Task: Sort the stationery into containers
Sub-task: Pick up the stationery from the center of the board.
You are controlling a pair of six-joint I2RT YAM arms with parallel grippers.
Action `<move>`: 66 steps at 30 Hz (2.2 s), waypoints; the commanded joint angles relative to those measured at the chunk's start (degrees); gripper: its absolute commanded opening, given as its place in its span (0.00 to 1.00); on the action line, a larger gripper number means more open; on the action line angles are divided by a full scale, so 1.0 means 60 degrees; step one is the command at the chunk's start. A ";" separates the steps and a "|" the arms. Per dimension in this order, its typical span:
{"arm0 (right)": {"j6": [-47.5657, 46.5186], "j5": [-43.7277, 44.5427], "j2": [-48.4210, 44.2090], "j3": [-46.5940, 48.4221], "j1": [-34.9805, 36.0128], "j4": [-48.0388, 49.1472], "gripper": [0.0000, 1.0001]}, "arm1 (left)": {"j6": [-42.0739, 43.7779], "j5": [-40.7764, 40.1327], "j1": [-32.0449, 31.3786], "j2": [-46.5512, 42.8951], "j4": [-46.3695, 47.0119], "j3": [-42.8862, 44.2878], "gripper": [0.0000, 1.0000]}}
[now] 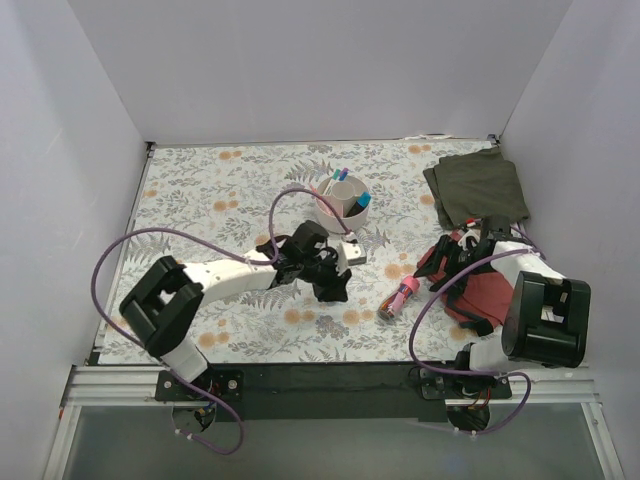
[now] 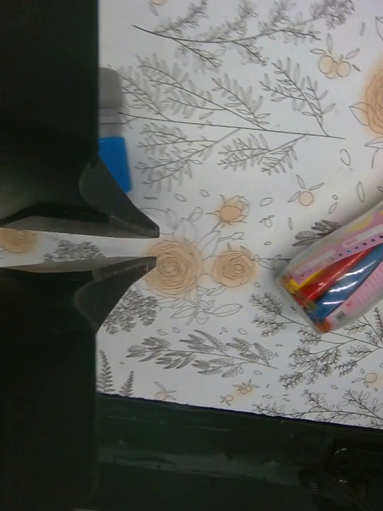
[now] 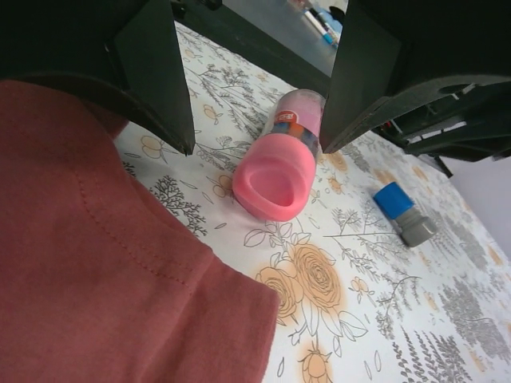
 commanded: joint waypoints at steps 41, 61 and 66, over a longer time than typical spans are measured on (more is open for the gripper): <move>0.0936 0.2029 0.0568 0.0830 0.3028 0.0937 0.63 | -0.1495 -0.0012 -0.1629 0.2721 0.3665 0.0967 0.17; 0.1141 0.2851 0.1198 0.1094 0.4157 0.0805 0.57 | -0.1261 -0.0583 -0.1629 0.2428 0.3621 0.0674 0.18; 0.0863 0.2998 0.1082 0.1006 0.4201 0.0717 0.39 | -0.1144 -0.0744 -0.1614 0.2267 0.3446 0.0586 0.18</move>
